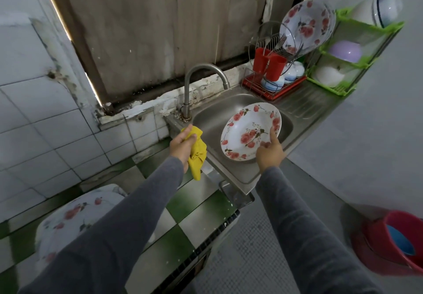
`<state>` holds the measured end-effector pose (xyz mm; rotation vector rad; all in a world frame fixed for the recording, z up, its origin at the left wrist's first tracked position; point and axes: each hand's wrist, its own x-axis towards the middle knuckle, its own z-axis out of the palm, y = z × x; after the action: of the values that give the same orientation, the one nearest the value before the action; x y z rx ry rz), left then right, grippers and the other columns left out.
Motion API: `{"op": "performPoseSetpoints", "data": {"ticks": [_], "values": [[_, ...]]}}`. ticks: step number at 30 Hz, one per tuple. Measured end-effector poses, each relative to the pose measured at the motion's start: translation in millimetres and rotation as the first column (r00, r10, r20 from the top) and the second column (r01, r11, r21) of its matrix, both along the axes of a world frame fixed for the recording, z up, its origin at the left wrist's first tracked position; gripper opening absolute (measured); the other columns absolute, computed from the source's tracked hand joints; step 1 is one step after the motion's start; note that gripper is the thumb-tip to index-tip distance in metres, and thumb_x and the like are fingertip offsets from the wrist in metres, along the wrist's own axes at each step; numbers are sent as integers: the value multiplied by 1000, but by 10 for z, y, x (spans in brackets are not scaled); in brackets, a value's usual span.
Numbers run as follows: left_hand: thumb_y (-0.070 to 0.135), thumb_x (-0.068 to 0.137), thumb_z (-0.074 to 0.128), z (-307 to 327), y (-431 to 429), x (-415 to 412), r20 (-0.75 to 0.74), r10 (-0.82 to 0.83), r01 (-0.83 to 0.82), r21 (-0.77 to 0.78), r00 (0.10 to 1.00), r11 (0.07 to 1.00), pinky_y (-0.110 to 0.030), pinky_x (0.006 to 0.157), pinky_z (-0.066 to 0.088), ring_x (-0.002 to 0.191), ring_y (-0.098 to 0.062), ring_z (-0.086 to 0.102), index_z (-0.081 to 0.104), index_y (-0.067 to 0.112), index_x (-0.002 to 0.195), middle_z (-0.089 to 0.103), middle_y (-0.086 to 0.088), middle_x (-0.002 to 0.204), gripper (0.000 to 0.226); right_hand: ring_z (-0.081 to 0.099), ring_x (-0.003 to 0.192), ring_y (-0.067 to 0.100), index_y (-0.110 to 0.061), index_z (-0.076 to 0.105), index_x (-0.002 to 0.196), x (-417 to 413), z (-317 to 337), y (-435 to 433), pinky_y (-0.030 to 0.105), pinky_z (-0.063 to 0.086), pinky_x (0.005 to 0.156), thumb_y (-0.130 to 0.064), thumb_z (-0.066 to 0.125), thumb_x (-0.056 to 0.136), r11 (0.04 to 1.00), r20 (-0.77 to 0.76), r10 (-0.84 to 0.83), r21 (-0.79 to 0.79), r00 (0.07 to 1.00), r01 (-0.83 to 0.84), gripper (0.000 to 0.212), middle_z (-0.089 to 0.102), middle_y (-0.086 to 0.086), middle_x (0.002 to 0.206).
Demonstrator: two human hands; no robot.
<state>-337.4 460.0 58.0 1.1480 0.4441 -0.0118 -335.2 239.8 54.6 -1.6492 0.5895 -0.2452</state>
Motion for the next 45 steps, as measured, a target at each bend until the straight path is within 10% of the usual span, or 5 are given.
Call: {"op": "performPoseSetpoints", "data": {"ticks": [5,26,34,40,45], "values": [[4,98,57,-45,190,-136,-14,50,-51,-28,999,998,-44,100,52,111,-23,64,59,21,137,61,-7,135,42,61,97,11,-27,38,153,-81,-32,199,13,52,71,1,46,100,997,-4,20,76,1000,-19,60,55,-5,126],[23,102,53,119,1253,-903,158,267,-307,362,951,880,-35,115,35,137,-19,42,54,31,141,42,1,153,39,68,93,19,-34,45,147,-755,-164,1834,52,59,87,-1,39,104,797,-29,550,317,835,-514,55,62,-3,125],[22,108,35,60,1398,-1141,144,-5,-122,861,990,493,4,72,33,82,12,36,3,33,158,36,28,103,59,65,89,30,-38,43,148,-948,-18,2364,67,52,87,-6,43,105,655,27,737,217,676,-724,54,71,-5,96],[32,97,41,-237,1594,-1325,-53,-231,77,992,972,97,-76,98,36,135,-64,28,60,-7,98,26,-44,148,43,49,56,-5,-45,39,143,-1019,-29,2562,18,49,61,-3,43,105,584,89,805,49,586,-810,57,47,-19,79],[44,102,10,-313,1994,-1310,-112,98,104,991,989,84,-57,121,-9,148,-40,-23,6,7,158,-24,-17,162,67,57,69,14,-56,45,136,-1174,-21,2725,33,59,66,-7,45,105,480,67,875,4,479,-878,59,70,10,94]]}}
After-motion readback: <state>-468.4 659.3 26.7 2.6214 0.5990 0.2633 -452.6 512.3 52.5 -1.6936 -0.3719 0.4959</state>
